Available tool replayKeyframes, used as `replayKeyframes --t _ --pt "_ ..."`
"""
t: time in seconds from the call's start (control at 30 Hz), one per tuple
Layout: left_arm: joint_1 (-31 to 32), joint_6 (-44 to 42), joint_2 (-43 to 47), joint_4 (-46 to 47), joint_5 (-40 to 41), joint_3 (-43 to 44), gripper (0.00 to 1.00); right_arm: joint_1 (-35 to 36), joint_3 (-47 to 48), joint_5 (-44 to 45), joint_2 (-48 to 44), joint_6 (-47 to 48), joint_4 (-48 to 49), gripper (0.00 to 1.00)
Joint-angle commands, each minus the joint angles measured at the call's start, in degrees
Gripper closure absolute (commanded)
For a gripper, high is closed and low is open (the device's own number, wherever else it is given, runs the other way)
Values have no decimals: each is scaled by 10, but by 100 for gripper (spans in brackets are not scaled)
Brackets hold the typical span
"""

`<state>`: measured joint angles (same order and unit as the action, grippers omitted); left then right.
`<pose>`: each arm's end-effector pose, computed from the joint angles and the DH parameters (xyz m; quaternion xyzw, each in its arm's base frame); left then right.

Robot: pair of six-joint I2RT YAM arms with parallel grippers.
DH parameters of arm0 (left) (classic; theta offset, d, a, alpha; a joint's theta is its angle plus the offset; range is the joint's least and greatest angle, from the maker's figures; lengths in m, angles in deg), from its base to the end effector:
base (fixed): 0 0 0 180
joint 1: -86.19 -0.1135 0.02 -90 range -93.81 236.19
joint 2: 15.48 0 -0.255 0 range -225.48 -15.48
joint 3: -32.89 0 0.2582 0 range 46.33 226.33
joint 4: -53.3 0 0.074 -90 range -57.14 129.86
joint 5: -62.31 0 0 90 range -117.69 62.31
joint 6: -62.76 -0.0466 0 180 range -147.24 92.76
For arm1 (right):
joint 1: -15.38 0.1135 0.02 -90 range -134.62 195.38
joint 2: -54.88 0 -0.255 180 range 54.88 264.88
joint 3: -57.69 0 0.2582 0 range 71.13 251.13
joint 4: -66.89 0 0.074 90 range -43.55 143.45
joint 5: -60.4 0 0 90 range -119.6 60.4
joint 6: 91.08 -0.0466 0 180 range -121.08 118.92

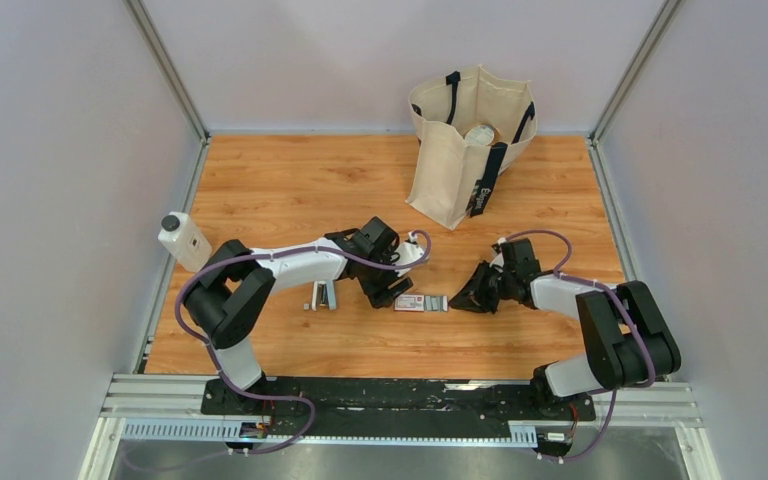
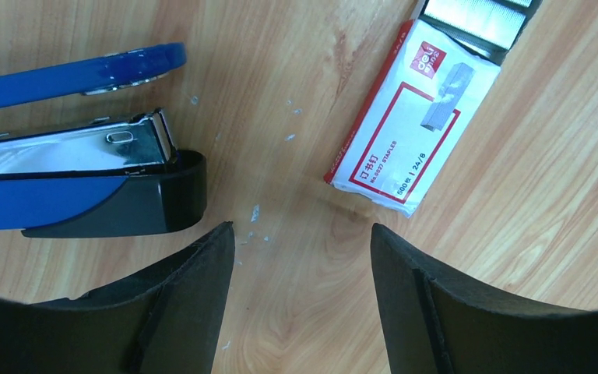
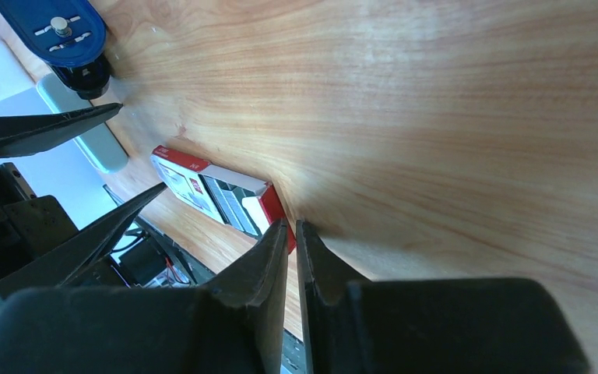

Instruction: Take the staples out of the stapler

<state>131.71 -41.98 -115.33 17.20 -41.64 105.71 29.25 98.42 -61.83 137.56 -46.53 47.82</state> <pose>0.2355 -0.2558 0.1410 0.5090 0.8208 -0.1751 0.1910 0.2217 0.0803 0.0946 0.1863 0.9139 0.3525 0.0759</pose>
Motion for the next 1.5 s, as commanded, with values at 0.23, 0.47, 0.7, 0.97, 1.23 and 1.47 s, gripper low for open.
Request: replayKeyframes --t 0.23,0.47,0.7,0.97,1.23,1.47 --pt "16 -23 -7 17 21 2 27 -17 -22 -37 25 -32 84 83" --pt "19 -25 -12 18 23 3 27 -19 -26 -42 20 -36 89 80" --pt "23 -27 -12 17 25 5 27 -19 -35 -42 25 -45 105 80" --pt "27 -31 -16 20 26 7 27 -19 -34 -28 20 -51 104 84" --pt "30 -30 -23 20 24 14 28 -2 -31 -19 9 -55 98 85" --pt "31 -31 -24 18 24 16 27 31 -20 -16 30 -74 120 85"
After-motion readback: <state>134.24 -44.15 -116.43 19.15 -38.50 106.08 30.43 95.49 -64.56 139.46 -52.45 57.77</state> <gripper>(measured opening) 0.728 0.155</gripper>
